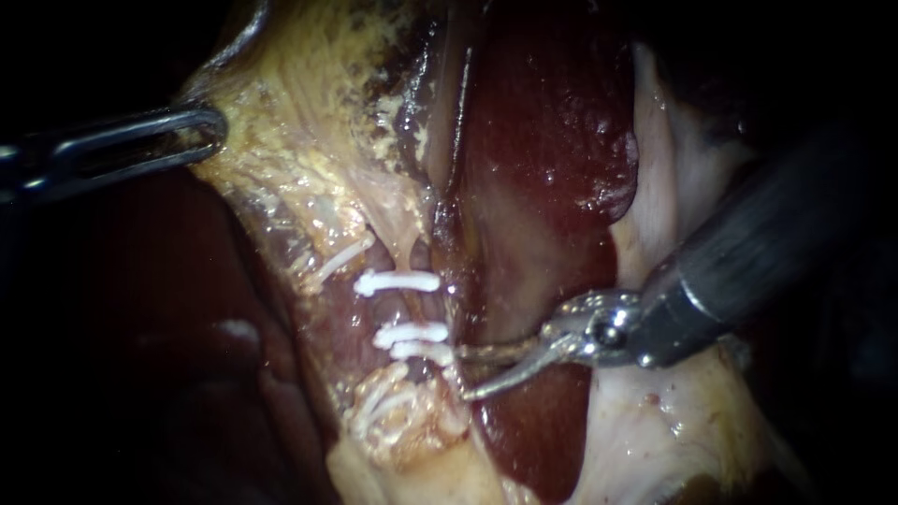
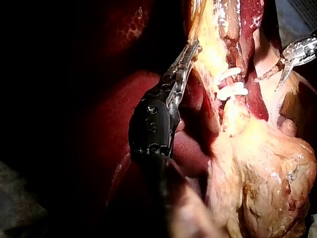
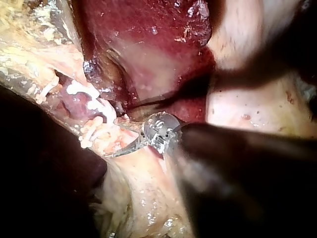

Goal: Go to the cutting position right tube

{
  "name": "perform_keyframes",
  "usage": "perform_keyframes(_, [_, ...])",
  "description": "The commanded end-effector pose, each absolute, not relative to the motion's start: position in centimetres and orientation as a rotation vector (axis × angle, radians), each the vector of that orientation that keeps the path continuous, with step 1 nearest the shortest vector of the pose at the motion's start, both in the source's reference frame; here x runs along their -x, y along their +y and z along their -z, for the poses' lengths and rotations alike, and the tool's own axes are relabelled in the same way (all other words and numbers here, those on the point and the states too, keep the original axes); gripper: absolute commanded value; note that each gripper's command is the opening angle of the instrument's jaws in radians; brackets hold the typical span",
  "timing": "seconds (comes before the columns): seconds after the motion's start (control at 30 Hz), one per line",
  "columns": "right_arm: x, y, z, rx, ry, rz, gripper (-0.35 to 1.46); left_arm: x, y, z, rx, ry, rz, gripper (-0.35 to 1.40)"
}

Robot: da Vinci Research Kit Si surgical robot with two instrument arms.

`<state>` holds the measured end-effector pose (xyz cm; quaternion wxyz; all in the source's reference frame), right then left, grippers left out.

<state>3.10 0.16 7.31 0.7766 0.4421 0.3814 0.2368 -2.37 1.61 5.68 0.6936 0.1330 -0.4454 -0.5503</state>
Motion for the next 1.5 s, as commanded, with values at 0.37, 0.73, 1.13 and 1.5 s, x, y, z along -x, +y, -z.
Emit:
perform_keyframes(0.37, [-3.22,0.37,-7.42,-0.916,0.83,-0.544,1.3,2.38,1.61,-5.68,-0.295,-0.994,1.23,-0.35])
perform_keyframes(0.73, [-3.42,0.38,-7.8,-0.897,0.818,-0.548,1.31,2.38,1.6,-5.68,-0.294,-0.994,1.23,-0.35])
perform_keyframes(1.13, [-3.77,0.23,-8.18,-0.905,0.803,-0.519,1.3,2.38,1.6,-5.68,-0.294,-0.994,1.23,-0.35])
perform_keyframes(1.5, [-3.85,0.23,-8.17,-0.982,0.858,-0.496,1.26,2.38,1.6,-5.68,-0.294,-0.994,1.231,-0.35])
